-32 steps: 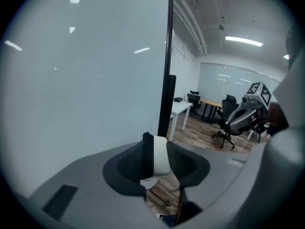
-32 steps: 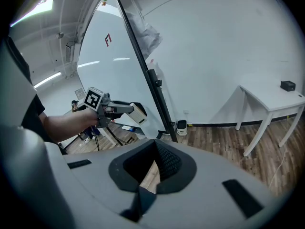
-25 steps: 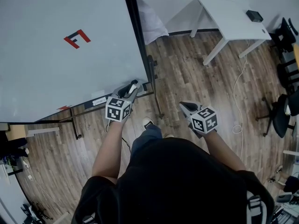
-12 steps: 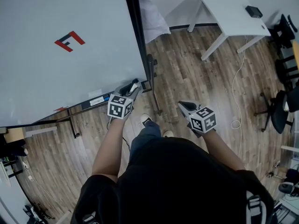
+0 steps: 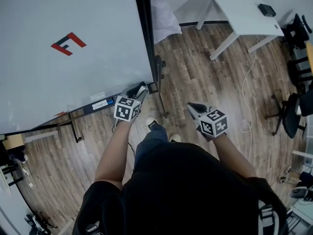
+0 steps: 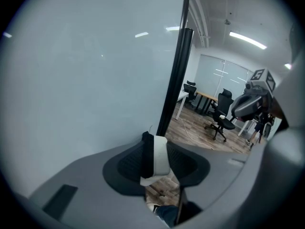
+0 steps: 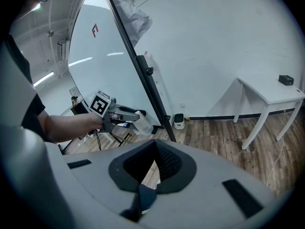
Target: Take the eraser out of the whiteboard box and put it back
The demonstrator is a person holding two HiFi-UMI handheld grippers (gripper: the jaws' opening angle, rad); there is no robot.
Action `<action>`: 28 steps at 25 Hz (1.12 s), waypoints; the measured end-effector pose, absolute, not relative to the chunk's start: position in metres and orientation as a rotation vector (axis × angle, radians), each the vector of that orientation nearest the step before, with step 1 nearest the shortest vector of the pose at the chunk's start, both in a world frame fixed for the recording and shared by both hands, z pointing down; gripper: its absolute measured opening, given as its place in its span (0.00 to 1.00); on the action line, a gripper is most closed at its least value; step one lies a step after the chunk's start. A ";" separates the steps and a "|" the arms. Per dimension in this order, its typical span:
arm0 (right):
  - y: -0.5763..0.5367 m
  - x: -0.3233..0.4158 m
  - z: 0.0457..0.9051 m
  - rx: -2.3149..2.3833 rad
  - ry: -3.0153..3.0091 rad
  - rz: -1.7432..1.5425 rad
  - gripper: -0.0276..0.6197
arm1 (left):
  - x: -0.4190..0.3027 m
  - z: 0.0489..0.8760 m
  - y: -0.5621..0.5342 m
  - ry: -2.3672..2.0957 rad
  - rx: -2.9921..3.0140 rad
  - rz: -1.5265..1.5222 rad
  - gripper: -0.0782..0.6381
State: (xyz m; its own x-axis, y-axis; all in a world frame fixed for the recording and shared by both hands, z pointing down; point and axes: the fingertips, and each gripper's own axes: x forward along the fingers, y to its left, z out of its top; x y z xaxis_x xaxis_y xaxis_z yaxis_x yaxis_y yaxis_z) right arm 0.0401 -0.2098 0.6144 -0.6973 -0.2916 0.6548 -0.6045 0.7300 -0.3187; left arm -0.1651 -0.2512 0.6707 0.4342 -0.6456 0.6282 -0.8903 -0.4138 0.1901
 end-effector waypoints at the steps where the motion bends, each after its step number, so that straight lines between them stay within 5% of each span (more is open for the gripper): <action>1: -0.210 0.040 0.615 0.675 -2.347 0.706 0.04 | -0.165 0.672 -0.251 -1.289 2.185 0.645 0.32; 28: -0.196 0.051 0.594 0.693 -2.382 0.681 0.04 | -0.162 0.661 -0.237 -1.315 2.214 0.641 0.38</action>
